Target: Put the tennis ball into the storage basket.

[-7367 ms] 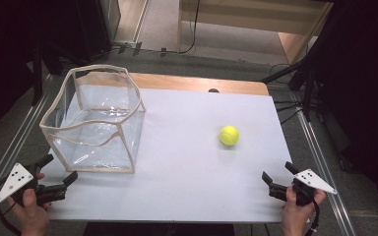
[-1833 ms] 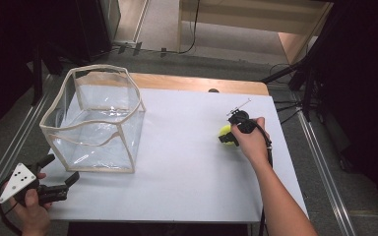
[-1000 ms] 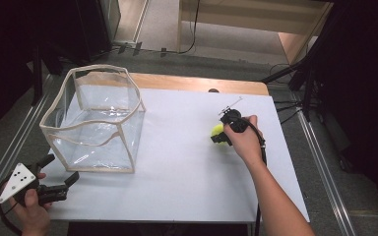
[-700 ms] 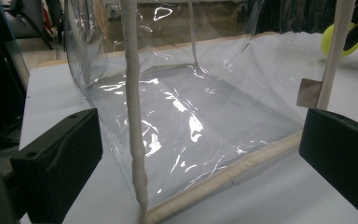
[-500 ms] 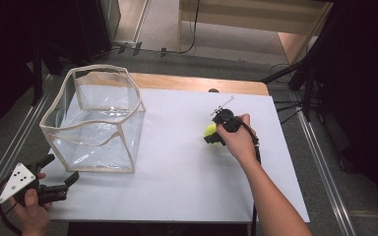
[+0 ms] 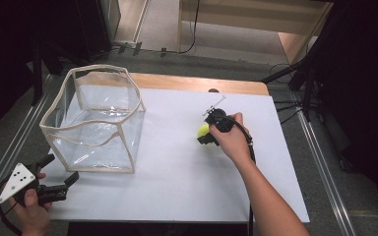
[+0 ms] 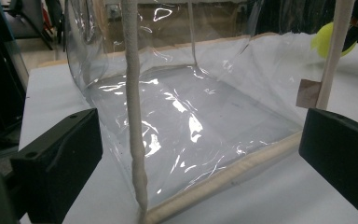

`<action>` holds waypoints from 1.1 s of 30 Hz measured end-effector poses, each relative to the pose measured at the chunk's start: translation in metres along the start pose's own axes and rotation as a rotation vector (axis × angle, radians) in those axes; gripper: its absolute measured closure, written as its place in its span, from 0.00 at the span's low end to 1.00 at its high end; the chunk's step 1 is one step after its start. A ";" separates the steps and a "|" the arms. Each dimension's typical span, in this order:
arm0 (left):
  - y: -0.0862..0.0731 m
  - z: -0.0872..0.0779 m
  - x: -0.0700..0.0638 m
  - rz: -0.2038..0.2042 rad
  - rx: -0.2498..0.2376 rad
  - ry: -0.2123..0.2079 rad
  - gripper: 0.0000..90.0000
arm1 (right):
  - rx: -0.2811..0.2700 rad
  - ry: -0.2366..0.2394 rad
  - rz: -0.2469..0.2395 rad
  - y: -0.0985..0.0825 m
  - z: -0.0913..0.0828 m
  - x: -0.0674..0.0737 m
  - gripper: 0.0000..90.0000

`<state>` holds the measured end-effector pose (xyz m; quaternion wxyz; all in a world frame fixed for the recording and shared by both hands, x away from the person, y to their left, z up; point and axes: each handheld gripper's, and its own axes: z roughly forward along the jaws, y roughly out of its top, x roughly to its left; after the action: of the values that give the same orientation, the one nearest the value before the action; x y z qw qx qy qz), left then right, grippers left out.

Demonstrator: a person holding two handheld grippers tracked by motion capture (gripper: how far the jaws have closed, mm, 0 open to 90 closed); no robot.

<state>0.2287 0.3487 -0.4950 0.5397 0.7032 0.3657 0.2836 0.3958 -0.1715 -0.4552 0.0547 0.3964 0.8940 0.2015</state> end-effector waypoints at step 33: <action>0.000 0.000 0.000 -0.001 0.000 0.000 0.00 | 0.014 0.051 -0.139 0.035 0.010 0.051 0.26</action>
<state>0.2286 0.3487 -0.4948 0.5399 0.7031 0.3659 0.2832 0.3875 -0.1099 -0.4471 0.0429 0.3283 0.9220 0.2010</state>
